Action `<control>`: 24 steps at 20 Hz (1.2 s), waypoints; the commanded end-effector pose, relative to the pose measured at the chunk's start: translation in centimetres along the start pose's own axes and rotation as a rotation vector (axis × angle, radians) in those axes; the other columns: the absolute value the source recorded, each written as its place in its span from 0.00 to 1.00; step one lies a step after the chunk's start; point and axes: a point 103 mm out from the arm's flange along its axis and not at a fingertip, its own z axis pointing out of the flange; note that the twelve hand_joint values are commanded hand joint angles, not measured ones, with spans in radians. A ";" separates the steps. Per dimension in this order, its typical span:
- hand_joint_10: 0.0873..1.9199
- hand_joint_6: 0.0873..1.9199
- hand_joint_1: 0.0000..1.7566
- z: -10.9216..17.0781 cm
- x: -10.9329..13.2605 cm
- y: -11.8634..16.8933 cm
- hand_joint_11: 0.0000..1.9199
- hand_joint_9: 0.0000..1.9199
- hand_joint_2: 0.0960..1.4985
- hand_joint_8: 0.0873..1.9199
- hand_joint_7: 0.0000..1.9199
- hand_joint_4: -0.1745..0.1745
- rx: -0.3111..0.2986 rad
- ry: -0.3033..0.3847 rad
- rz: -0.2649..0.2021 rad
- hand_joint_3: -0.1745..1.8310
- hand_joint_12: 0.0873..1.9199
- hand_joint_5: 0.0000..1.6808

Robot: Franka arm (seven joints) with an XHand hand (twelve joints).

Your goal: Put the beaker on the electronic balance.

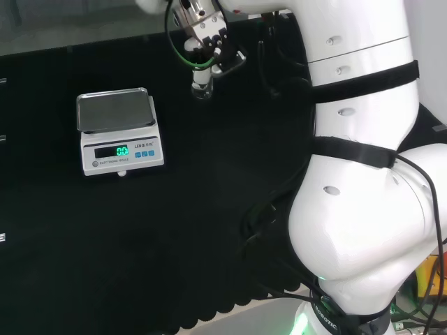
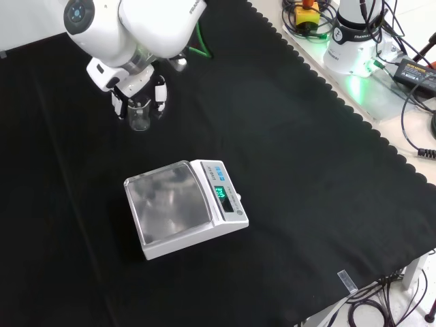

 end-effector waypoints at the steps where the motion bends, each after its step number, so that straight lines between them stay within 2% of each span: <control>1: 0.02 0.17 0.55 -2.1 1.0 -1.3 0.61 0.73 0.45 0.16 0.54 0.21 -0.001 0.006 -0.002 0.38 0.44 0.50; 6: 0.01 0.17 0.54 -3.1 1.2 -2.2 0.61 0.73 0.45 0.16 0.54 0.20 -0.026 0.027 0.009 0.38 0.44 0.50; 9: 0.01 0.17 0.54 -3.9 1.4 -2.8 0.61 0.73 0.45 0.16 0.54 0.20 -0.047 0.069 0.016 0.38 0.44 0.50; 12: 0.01 0.17 0.54 -4.6 2.0 -3.3 0.61 0.73 0.45 0.16 0.53 0.20 -0.064 0.073 0.014 0.38 0.44 0.50; 24: 0.00 0.17 0.53 -8.2 8.3 -3.1 0.61 0.73 0.45 0.16 0.53 0.21 -0.070 0.014 -0.052 0.38 0.45 0.49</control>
